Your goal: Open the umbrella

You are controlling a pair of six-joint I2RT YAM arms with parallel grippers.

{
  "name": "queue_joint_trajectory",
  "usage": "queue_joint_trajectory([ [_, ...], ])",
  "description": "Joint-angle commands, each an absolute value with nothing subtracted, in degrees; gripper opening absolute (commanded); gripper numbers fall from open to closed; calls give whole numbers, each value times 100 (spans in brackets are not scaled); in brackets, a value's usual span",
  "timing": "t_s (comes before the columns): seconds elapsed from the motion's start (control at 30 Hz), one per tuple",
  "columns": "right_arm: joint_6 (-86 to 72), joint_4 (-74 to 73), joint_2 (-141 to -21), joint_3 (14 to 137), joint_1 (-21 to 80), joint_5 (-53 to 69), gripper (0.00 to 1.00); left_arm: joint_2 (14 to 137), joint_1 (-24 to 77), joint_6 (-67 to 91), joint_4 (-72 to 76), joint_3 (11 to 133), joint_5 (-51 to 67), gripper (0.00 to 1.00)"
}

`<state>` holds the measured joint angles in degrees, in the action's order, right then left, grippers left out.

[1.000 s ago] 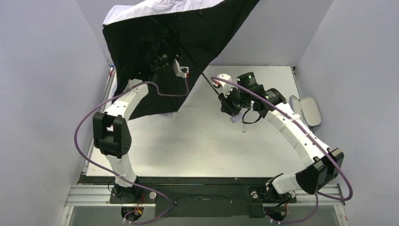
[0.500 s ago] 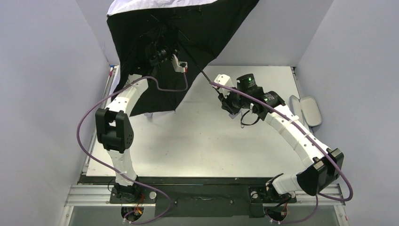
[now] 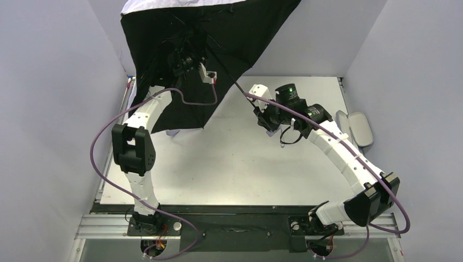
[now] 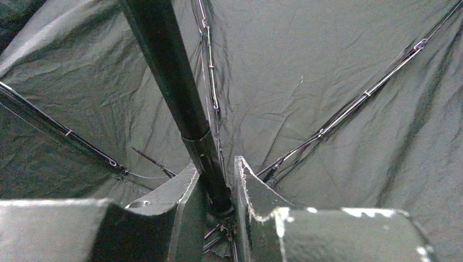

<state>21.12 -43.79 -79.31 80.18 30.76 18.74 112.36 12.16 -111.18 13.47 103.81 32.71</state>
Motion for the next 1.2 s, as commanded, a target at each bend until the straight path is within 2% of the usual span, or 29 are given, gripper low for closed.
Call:
queue_joint_trajectory([
  [0.0,2714,-7208,-7723,8080,3261,2916,0,10802,339,-11211,3035,10440,697,17],
  [0.1,2470,-6724,-7711,8202,3263,3075,0,10683,595,-11185,3042,10240,1020,19],
  [0.17,2273,-6439,-7690,8264,3272,3179,0,10578,723,-11153,2960,10126,1213,25],
  [0.27,1947,-5975,-7611,8305,3272,3364,0,10382,836,-11078,2864,9843,1499,42],
  [0.37,1449,-5427,-7500,8244,3263,3634,0,10185,875,-10936,2811,9517,1818,52],
  [0.63,-425,-3563,-7373,8038,3097,4033,0,9392,971,-10386,2234,8483,2689,71],
  [0.8,-1547,-2311,-7389,7824,2916,4173,0,8805,968,-9926,1303,8163,3502,77],
  [0.9,-2340,-1494,-7370,7677,2799,4214,0,8479,976,-9714,652,8047,3852,99],
  [1.03,-3034,-788,-7345,7486,2728,4200,0,8136,1011,-9143,210,7885,4112,97],
  [1.17,-3391,-285,-7258,7301,2709,4131,0,7771,1104,-7646,46,7757,4084,97],
])
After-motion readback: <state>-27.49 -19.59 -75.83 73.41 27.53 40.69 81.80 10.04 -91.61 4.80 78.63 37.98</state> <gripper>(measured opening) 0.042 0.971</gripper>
